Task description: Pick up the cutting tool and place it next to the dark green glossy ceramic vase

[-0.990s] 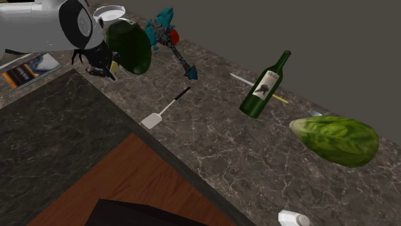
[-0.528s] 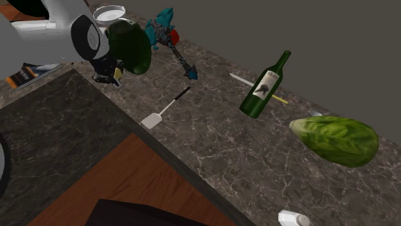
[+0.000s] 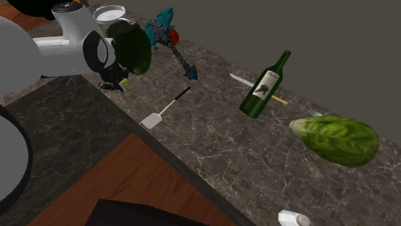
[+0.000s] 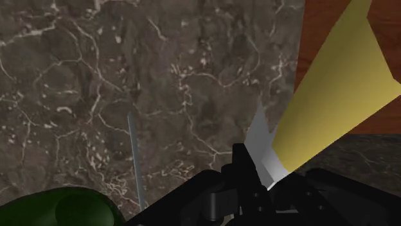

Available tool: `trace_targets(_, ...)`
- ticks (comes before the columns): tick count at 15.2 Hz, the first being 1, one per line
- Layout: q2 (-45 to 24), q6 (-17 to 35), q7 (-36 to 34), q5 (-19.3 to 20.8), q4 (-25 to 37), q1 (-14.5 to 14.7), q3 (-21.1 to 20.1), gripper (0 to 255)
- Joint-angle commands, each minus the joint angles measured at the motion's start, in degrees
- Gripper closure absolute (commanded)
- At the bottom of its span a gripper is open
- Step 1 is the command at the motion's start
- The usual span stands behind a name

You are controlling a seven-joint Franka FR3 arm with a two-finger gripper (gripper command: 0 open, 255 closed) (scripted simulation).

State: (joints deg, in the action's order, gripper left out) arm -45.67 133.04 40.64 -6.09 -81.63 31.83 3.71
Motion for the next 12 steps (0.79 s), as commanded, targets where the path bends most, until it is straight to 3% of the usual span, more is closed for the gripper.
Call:
trace_targets(1,-1.7,0.8,0.0,-0.1,0.7,0.1,-0.2,255)
trace_targets(12,-5.3,3.6,0.2,-0.4,1.4,-0.1,-0.4,255)
